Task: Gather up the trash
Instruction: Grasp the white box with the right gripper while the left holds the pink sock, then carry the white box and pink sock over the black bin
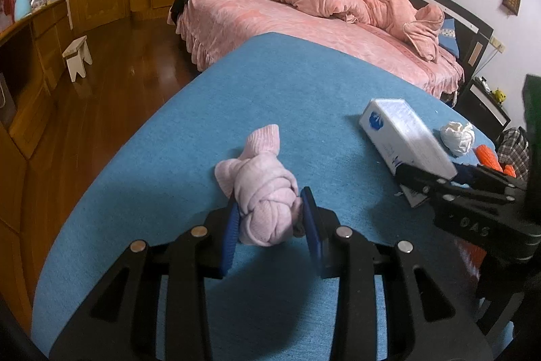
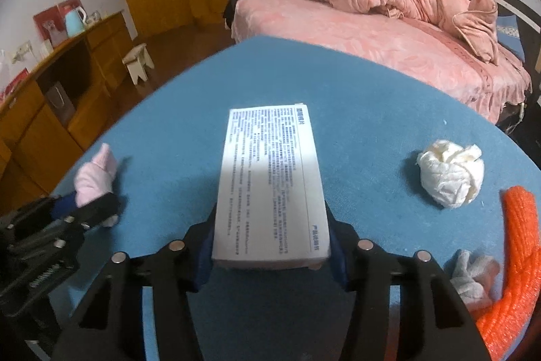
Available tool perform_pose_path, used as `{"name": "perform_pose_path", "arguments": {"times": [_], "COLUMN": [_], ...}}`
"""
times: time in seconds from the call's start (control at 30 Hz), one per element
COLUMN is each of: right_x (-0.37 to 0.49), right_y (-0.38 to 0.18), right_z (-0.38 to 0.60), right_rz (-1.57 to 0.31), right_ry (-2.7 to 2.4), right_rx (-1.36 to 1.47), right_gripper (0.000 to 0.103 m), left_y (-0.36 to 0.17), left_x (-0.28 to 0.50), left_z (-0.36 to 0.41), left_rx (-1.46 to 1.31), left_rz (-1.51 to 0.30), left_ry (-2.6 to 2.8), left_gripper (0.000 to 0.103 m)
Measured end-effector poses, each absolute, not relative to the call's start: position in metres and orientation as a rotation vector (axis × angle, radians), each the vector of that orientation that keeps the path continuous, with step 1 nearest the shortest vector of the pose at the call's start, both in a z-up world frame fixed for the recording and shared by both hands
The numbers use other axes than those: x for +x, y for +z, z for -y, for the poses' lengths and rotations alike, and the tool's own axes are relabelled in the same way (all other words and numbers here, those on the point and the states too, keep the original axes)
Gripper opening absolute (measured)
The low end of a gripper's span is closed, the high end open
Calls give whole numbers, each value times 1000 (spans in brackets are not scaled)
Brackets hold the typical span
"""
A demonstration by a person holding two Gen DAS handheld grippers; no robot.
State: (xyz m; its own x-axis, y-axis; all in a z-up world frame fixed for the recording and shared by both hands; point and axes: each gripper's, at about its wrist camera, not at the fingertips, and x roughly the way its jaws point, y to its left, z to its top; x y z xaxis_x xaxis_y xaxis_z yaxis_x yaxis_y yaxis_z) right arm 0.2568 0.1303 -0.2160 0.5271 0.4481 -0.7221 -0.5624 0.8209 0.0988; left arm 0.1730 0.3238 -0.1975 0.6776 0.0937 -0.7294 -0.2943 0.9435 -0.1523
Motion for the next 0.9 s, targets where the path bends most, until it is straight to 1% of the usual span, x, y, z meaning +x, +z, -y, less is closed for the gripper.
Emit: {"name": "perform_pose_path", "arguments": {"times": [0.2,0.5,0.73,0.9], "right_x": [248,230,205,185], "right_y": [-191,-149,-118,-108], "right_z": [-120,-92,-54,-17], "right_rz": [-786,-747,-702,-682], "right_ry": [651,705,693,638], "right_rx": [-104,-6,20,22], "right_gripper": [54,54,54,54], "left_y": [-184,-139,-106,-92], "left_x": [164,145,133,123], "left_z": [-320,-299,-261,-232], "left_rx": [-262,-237,-181,-149], "left_rz": [-762,-693,-668,-639], "left_ry": [234,253,215,154], "left_gripper": [34,34,34,34]}}
